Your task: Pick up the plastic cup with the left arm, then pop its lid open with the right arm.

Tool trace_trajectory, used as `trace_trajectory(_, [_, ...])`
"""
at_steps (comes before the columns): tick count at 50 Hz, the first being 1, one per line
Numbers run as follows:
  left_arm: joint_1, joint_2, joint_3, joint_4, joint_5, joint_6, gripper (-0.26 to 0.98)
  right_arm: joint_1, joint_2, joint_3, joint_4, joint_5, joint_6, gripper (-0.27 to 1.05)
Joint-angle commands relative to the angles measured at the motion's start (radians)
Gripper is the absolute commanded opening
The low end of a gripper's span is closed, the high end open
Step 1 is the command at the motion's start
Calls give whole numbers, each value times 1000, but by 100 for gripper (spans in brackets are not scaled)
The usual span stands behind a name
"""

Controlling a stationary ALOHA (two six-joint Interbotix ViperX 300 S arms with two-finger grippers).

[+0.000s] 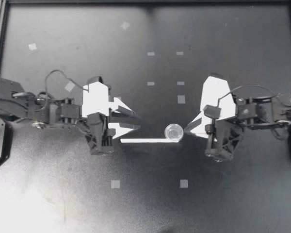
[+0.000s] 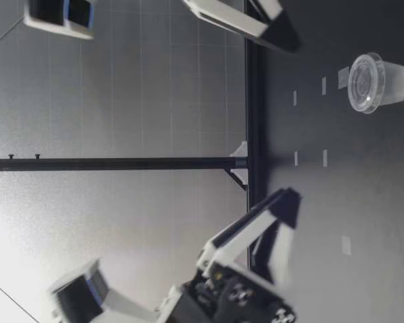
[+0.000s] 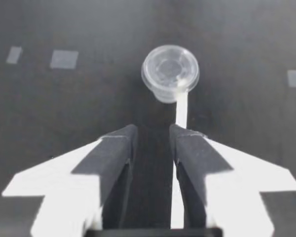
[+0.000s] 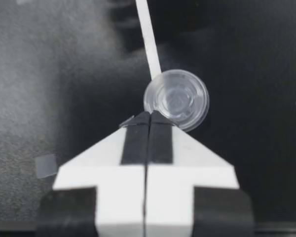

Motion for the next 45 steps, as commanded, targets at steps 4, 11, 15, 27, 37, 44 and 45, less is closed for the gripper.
trace_trajectory(4, [0, 32, -41, 3, -11, 2, 47, -6, 23, -35, 2, -9, 2, -7])
trace_trajectory(11, [2, 75, -60, 5, -11, 11, 55, -6, 41, -41, 2, -14, 3, -7])
trace_trajectory(15, [2, 94, -67, 3, -9, 14, 55, -6, 49, -40, 3, -20, 8, -7])
trace_trajectory(27, [0, 147, -106, 8, -11, 17, 56, -6, 86, -40, 5, -49, 41, -7])
trace_trajectory(37, [-2, 173, -137, 12, -5, 17, 56, -17, 97, -34, 5, -51, 41, -7])
trace_trajectory(44, [-14, 199, -161, 12, -5, 17, 56, -35, 100, -26, 5, -57, 41, -7])
trace_trajectory(45, [-15, 204, -164, 12, -3, 17, 56, -35, 100, -26, 5, -58, 41, -7])
